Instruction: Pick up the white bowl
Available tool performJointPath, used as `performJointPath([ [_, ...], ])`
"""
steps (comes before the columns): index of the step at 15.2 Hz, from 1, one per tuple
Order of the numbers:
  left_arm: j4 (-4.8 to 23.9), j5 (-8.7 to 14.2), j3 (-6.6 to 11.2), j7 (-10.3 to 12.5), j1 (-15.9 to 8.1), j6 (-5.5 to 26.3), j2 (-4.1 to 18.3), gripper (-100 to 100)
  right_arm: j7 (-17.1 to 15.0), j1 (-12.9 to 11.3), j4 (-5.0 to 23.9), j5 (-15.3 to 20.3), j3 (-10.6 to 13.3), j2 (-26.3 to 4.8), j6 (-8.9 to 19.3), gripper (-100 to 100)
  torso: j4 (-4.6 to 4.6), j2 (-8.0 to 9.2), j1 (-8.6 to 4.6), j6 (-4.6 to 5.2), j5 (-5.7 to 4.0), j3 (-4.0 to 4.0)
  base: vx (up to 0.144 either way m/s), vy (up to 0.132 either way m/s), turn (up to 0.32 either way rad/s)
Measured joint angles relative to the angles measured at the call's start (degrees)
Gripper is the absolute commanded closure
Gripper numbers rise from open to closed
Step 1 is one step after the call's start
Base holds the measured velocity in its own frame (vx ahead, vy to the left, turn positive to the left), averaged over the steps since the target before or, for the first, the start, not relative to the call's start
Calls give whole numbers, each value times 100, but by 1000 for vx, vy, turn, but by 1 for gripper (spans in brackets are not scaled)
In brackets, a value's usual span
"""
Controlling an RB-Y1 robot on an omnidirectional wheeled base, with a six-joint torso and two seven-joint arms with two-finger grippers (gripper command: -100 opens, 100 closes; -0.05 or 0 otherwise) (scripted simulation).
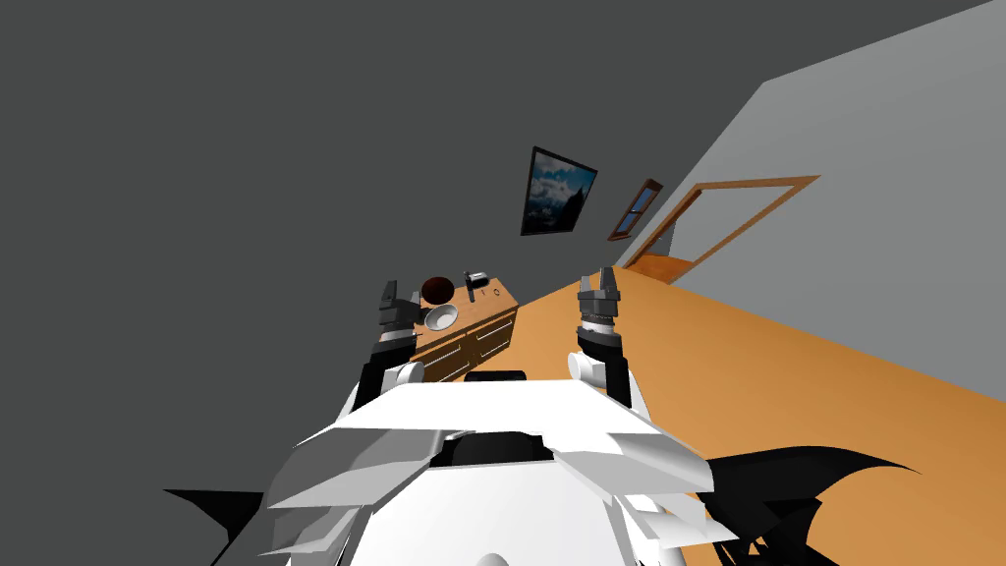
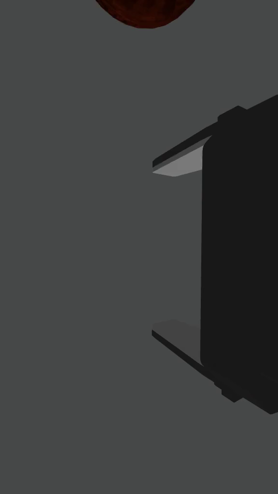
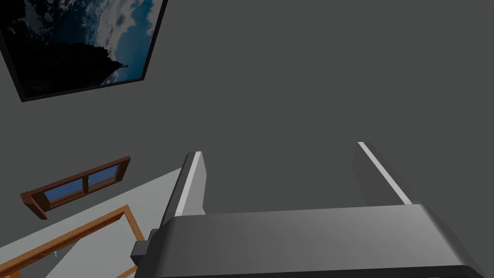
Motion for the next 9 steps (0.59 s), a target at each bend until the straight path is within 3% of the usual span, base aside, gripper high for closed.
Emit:
performJointPath([
  [4, 34, 34, 49, 25, 4, 135, 400, -100, 0, 0, 0, 0, 0, 0, 0, 0, 0, 0, -2, 0, -1, 0, 1, -13, -15],
  [9, 160, 118, 178, 79, -26, 570, 926, -100, 0, 0, 0, 0, 0, 0, 0, 0, -1, -2, -10, 1, -2, -1, 3, -28, -28],
])
